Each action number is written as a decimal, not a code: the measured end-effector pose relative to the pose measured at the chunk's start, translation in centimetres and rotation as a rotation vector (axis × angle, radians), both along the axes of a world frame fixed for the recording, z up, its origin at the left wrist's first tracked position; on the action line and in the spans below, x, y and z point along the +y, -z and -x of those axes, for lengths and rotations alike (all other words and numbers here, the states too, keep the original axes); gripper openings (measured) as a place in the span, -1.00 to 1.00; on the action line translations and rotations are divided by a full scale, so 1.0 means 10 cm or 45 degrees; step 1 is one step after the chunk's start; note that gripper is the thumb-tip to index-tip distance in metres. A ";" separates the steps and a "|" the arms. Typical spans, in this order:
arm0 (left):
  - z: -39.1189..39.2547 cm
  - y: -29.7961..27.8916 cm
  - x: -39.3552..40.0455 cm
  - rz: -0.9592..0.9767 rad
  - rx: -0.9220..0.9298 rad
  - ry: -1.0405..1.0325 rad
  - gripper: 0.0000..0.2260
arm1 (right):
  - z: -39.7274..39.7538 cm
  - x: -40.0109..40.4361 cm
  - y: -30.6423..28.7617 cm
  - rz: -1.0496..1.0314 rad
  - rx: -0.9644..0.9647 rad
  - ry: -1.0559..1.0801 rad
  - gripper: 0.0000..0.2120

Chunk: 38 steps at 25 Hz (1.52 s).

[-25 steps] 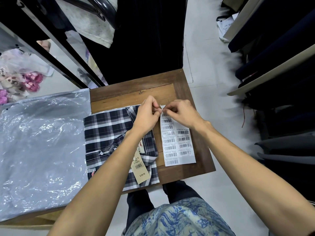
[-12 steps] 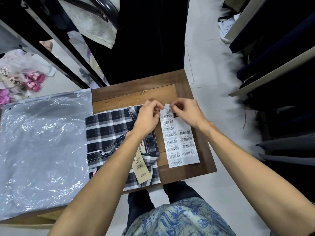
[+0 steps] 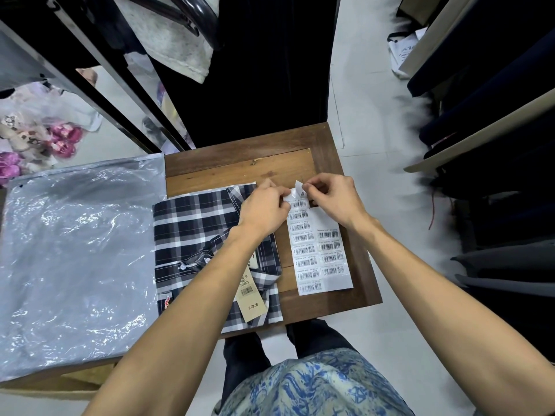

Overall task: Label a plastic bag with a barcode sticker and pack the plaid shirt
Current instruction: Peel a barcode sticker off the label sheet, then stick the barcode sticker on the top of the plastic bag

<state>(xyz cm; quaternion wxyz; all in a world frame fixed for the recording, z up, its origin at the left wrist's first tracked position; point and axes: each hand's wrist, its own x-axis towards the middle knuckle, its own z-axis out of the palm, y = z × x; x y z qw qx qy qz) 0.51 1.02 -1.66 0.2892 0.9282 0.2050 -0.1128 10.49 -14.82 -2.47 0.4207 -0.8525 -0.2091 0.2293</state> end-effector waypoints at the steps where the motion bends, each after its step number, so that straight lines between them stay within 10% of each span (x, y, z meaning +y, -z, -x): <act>1: -0.01 0.00 -0.01 -0.033 0.012 0.005 -0.66 | 0.01 0.00 -0.01 0.004 -0.025 0.011 -0.86; 19: -0.03 0.11 -0.08 -0.071 -0.031 -0.103 -0.66 | 0.00 -0.17 -0.05 -0.204 0.155 0.509 -0.88; 38: 0.09 -0.58 -0.14 0.730 -0.267 -0.784 -0.80 | 0.42 0.14 -0.17 -0.302 -1.037 0.157 -0.86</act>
